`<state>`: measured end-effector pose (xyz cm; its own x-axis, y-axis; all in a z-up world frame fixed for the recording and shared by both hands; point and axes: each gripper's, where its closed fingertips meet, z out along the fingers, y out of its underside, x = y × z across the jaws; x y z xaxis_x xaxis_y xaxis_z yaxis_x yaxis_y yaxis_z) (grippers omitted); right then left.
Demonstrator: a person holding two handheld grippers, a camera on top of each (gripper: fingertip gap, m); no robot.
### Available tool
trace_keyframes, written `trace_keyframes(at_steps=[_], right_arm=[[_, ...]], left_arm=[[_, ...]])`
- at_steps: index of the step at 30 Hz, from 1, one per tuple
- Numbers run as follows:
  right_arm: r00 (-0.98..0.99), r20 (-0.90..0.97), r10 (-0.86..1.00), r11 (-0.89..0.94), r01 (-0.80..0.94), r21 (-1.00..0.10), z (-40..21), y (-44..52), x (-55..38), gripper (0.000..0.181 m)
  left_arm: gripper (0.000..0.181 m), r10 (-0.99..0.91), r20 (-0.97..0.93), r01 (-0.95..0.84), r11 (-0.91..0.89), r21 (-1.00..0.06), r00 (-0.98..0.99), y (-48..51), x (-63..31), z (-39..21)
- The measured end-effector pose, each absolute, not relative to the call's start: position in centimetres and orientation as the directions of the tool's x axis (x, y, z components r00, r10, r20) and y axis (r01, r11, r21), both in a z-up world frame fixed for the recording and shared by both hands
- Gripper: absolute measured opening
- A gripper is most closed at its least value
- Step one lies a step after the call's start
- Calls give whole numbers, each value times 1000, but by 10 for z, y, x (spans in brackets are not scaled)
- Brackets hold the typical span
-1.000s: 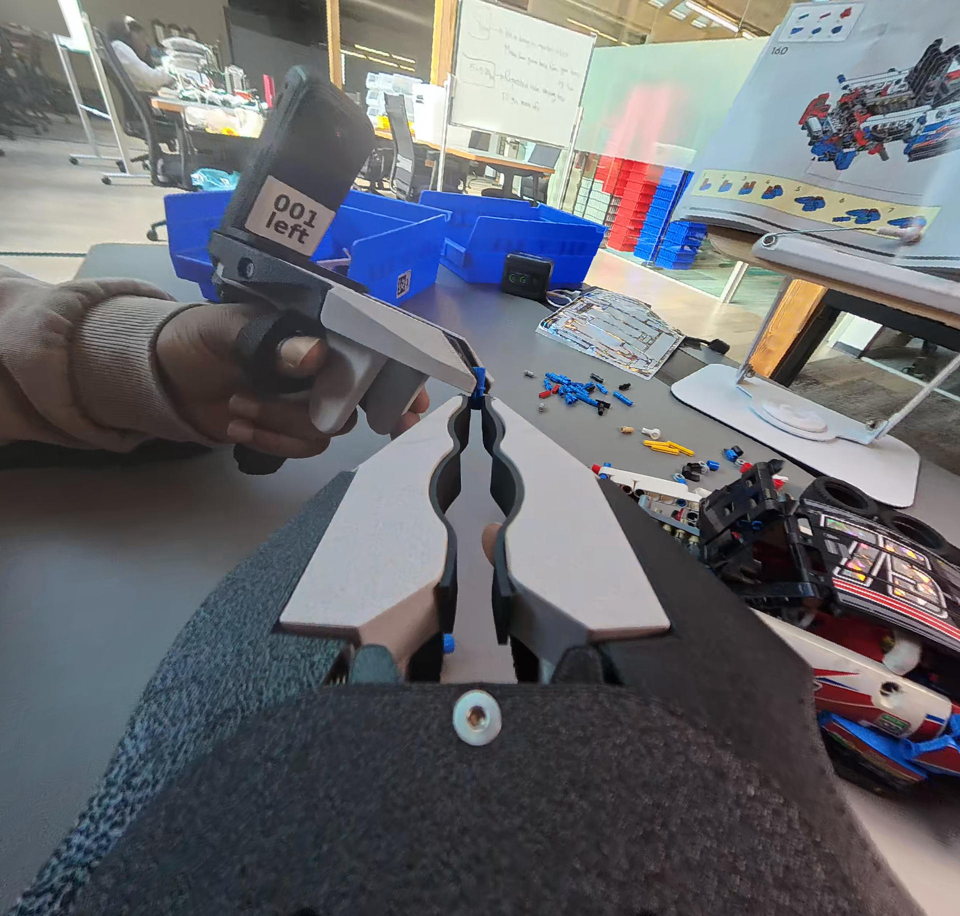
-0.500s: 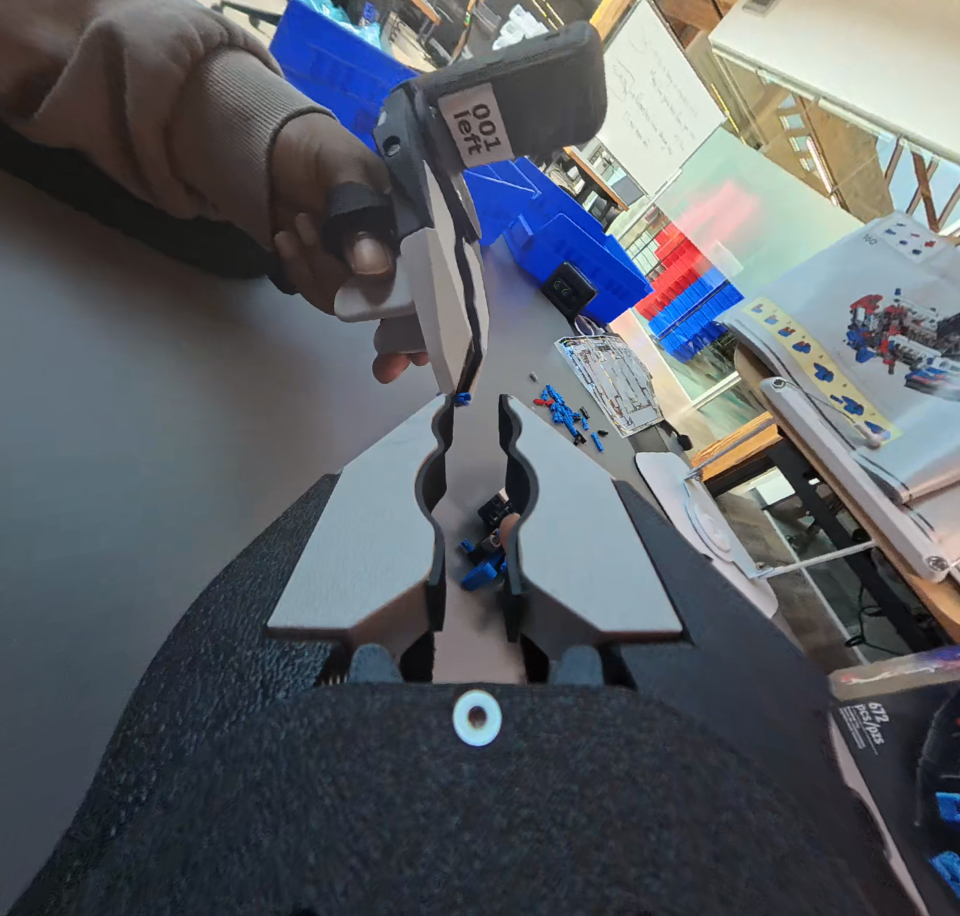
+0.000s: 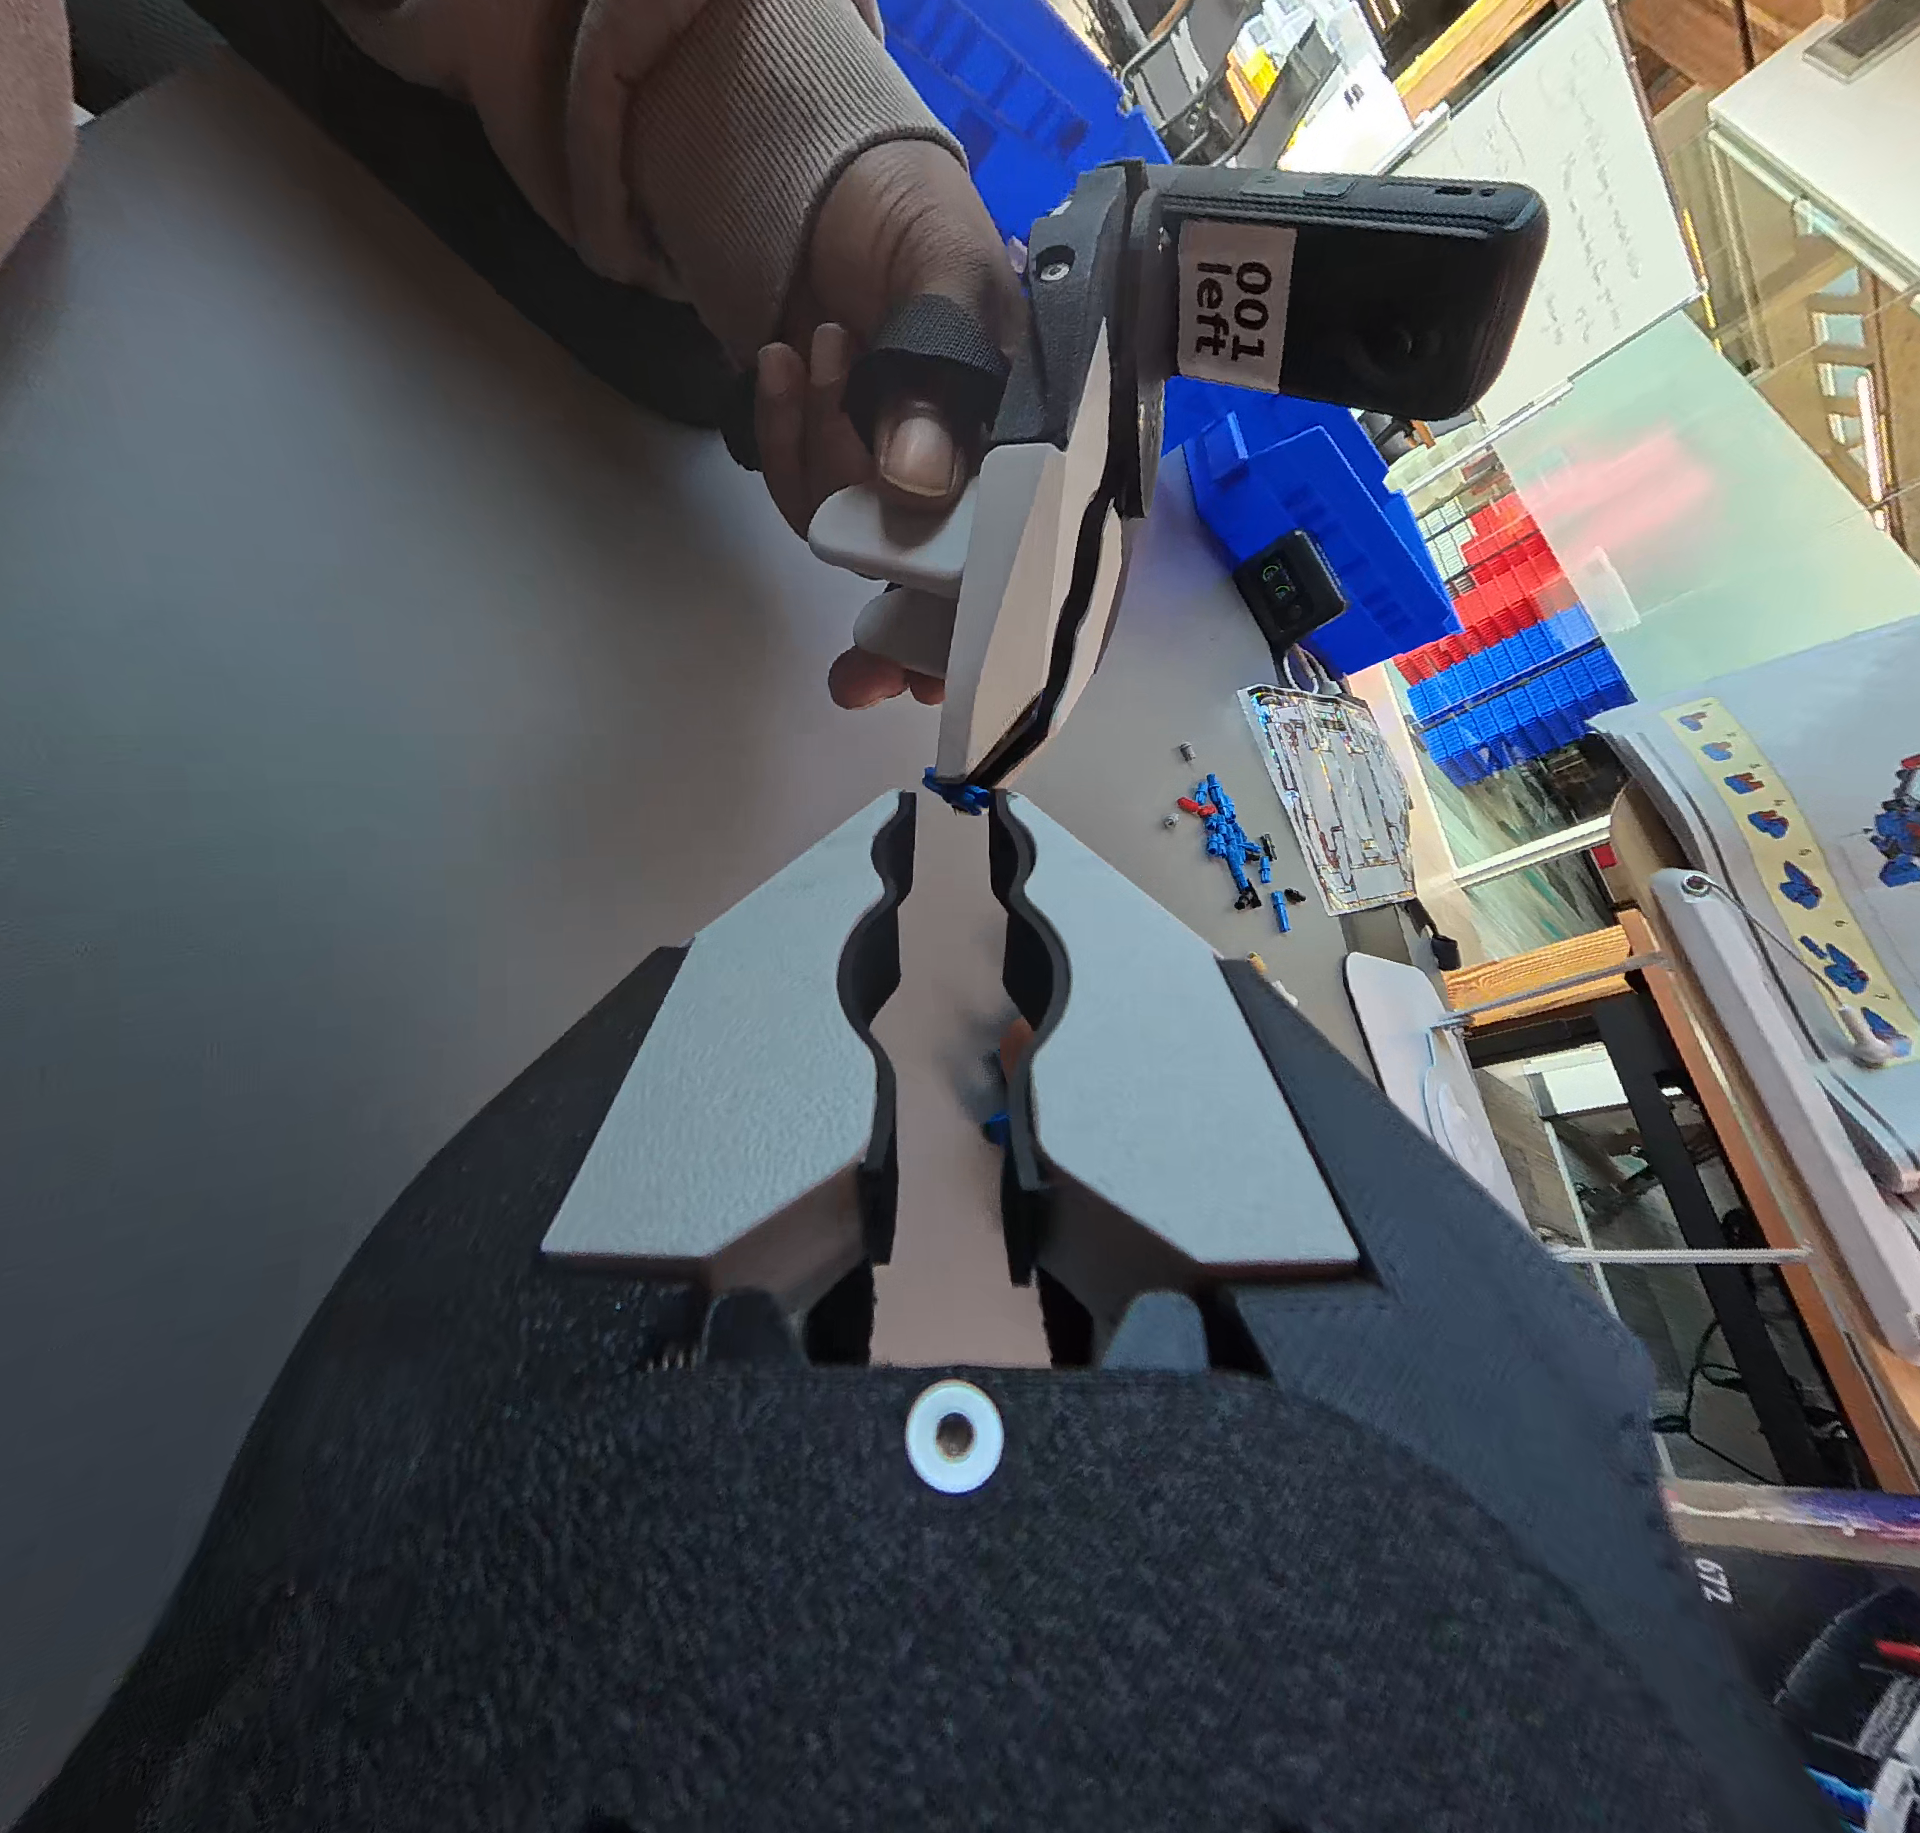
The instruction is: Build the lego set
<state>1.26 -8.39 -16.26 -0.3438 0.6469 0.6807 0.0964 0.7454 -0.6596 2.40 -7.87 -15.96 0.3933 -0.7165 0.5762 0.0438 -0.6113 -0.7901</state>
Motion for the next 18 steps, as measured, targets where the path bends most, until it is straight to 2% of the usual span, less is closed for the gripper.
trace_keyframes(at_steps=[6,13,18], right_arm=[[-334,686,646,748,100,-656,-163,-82,11,5],[-252,525,813,551,38,-834,-137,-70,12,5],[-217,496,841,511,14,-860,-128,-67,11,5]], left_arm=[[3,-704,594,55,-627,-777,389,-78,24,-162],[4,-715,609,187,-583,-791,343,-72,13,-140],[6,-730,615,240,-566,-789,299,-73,16,-130]])
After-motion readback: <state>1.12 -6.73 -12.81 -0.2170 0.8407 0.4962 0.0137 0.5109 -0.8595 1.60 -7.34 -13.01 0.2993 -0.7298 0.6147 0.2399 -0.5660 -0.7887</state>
